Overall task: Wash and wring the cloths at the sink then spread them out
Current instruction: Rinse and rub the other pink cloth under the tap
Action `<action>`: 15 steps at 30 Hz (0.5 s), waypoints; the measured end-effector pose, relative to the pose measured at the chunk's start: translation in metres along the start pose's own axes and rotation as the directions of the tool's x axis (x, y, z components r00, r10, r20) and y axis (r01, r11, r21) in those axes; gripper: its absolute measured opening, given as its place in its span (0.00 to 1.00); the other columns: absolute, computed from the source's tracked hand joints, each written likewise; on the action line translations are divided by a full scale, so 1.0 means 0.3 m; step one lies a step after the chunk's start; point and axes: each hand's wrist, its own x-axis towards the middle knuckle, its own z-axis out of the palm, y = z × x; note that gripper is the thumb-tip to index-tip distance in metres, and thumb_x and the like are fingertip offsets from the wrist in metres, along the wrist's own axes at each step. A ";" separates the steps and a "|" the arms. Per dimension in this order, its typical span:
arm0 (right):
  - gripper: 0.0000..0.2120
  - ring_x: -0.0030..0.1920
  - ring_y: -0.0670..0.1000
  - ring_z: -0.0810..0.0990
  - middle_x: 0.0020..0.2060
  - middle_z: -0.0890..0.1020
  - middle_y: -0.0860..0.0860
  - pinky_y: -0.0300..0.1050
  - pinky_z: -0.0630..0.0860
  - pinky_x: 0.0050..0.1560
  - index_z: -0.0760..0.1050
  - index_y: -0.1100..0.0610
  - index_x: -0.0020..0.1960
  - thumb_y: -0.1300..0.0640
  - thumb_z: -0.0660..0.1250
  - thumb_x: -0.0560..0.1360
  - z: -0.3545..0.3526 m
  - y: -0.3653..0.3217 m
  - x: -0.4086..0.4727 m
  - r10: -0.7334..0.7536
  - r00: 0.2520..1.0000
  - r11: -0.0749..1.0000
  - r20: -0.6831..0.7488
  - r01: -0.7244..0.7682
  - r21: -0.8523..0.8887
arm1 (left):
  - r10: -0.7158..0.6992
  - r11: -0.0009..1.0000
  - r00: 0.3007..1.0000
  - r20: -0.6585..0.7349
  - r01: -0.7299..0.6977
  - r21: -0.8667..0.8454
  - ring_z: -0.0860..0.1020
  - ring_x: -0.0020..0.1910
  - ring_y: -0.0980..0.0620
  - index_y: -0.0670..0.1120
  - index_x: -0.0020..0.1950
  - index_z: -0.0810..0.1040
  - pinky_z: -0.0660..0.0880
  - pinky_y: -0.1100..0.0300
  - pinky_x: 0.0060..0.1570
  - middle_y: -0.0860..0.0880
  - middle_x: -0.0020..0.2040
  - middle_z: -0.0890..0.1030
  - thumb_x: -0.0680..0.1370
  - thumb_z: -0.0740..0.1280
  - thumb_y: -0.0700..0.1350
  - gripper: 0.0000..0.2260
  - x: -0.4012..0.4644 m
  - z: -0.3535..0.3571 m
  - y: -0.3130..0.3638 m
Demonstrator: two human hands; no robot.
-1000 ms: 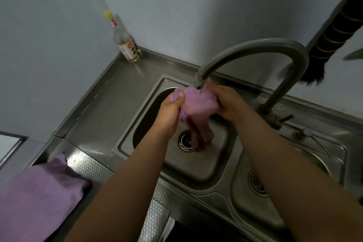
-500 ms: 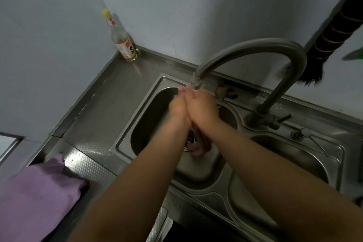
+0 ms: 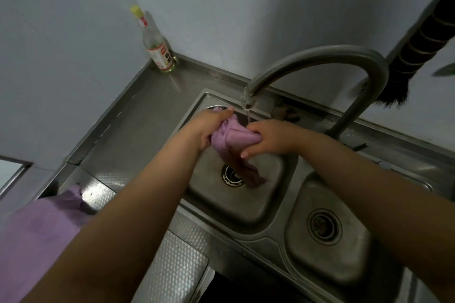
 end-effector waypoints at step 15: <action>0.15 0.31 0.50 0.74 0.31 0.76 0.53 0.41 0.71 0.30 0.78 0.56 0.40 0.46 0.63 0.78 -0.071 0.054 0.050 0.273 0.955 0.515 -0.112 -0.047 0.856 | 0.045 0.827 0.841 0.540 -0.334 0.451 0.79 0.60 0.46 0.42 0.61 0.78 0.73 0.54 0.63 0.42 0.59 0.81 0.76 0.64 0.57 0.22 -0.006 -0.122 -0.030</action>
